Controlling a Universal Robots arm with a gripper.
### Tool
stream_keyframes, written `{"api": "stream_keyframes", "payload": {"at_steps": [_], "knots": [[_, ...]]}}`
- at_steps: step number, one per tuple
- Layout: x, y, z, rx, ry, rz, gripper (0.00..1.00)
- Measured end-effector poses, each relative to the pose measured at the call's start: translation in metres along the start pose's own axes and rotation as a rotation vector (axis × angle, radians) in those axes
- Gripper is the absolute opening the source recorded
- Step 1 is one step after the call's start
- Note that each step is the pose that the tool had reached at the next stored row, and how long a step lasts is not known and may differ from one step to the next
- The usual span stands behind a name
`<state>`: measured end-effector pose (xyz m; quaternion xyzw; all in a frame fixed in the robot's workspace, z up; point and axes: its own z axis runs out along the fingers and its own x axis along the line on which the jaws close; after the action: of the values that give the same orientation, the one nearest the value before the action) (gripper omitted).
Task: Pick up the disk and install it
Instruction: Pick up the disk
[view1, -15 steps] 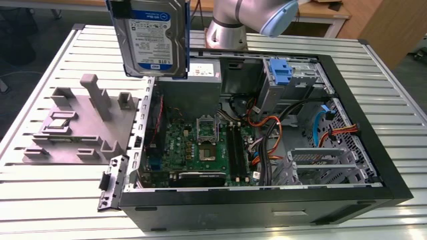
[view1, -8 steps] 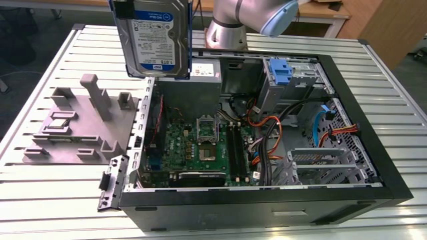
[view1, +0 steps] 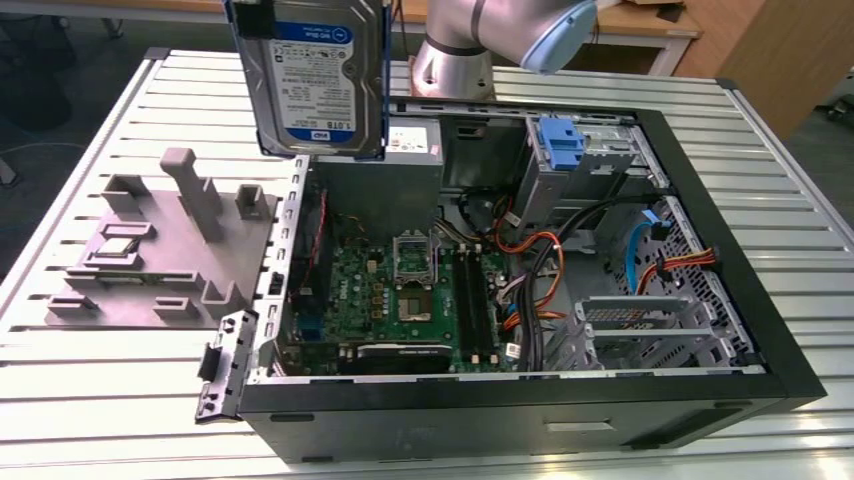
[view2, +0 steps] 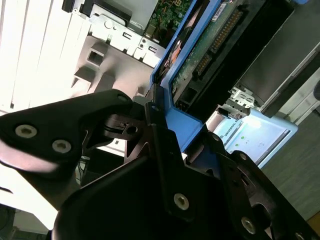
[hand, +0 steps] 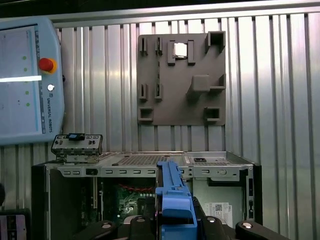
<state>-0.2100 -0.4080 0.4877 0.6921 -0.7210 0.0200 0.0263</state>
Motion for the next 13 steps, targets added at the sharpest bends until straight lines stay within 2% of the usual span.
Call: {"api": "stream_keyframes", "payload": {"at_steps": [13], "knots": [[-0.0003,-0.0074,-0.0001,0.0003,0.0092,0.0,0.37]]}}
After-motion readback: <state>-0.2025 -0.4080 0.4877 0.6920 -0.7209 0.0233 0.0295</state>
